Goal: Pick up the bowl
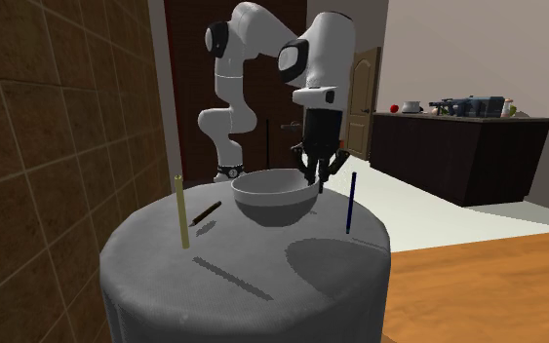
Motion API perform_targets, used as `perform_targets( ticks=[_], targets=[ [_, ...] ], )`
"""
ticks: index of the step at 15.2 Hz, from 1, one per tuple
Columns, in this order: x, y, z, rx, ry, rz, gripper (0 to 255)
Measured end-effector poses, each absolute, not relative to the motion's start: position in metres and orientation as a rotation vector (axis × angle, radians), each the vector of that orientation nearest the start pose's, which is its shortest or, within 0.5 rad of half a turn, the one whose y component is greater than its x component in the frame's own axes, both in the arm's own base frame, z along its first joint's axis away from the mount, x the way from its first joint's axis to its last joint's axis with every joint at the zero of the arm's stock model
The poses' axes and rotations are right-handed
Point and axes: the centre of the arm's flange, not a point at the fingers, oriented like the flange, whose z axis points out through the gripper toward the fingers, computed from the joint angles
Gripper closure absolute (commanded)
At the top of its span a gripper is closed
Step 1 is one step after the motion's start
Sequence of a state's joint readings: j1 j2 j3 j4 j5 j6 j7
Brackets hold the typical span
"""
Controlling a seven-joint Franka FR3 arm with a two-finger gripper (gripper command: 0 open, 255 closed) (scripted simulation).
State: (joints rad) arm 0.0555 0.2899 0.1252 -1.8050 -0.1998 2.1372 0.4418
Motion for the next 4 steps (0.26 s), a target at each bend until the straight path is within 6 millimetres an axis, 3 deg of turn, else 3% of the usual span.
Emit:
perform_targets(
  ticks=[4],
  targets=[
    [0.628, 0.101, 0.410, -3.243, 0.265, -0.139, 255]
  ],
)
